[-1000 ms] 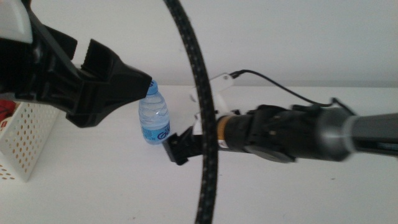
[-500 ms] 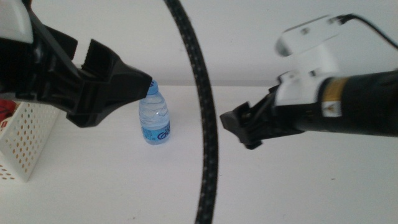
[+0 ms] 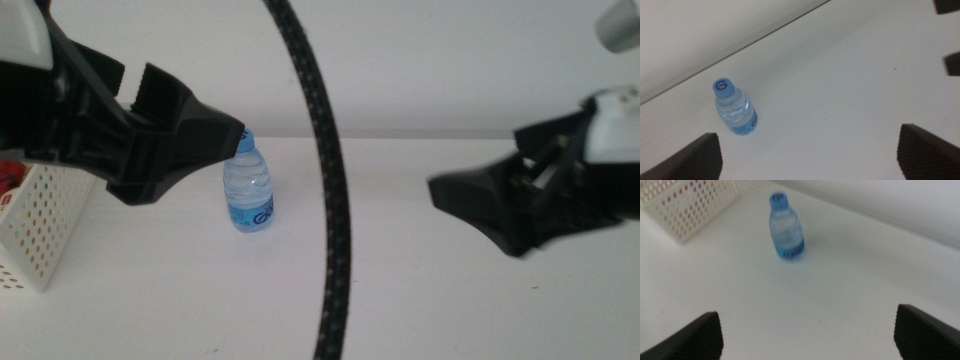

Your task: Use arms to grab the bottles and put them into the dustbin to the left of the table.

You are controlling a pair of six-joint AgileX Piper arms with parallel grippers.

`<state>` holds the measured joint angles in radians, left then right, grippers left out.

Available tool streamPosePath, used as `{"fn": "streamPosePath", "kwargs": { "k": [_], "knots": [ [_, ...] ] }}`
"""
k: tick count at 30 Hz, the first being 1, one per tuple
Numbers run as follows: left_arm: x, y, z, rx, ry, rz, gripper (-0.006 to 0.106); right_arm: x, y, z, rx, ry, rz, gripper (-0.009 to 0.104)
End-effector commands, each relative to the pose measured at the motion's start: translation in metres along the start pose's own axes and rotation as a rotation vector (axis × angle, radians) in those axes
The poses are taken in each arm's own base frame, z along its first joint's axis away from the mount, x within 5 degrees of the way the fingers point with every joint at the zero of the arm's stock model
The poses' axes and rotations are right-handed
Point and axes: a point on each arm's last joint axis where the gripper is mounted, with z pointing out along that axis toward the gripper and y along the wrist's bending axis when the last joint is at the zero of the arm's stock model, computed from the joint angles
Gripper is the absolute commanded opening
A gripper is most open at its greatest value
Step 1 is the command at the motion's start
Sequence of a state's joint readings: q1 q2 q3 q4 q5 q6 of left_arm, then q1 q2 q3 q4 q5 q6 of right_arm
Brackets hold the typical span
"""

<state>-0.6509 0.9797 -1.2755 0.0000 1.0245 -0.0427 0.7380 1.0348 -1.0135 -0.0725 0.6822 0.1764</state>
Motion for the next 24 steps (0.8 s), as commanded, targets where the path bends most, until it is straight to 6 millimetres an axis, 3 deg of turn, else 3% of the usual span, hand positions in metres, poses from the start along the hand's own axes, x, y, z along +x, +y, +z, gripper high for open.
{"fn": "streamPosePath", "kwargs": {
  "k": [1,5,10,24],
  "knots": [
    [-0.003,-0.002,-0.001,0.007,-0.016,-0.005,0.094,0.001,0.001,-0.019,-0.014,0.036,-0.029,0.091],
    [-0.003,-0.002,-0.001,0.007,-0.016,-0.005,0.094,-0.013,0.003,-0.055,-0.039,0.078,-0.045,0.091],
    [-0.002,-0.002,-0.001,0.007,-0.015,-0.005,0.094,-0.033,0.001,-0.085,-0.003,0.059,-0.065,0.090],
    [-0.002,-0.002,-0.001,0.007,-0.015,-0.005,0.094,-0.037,0.002,-0.081,-0.009,0.061,-0.140,0.090]
  ]
}}
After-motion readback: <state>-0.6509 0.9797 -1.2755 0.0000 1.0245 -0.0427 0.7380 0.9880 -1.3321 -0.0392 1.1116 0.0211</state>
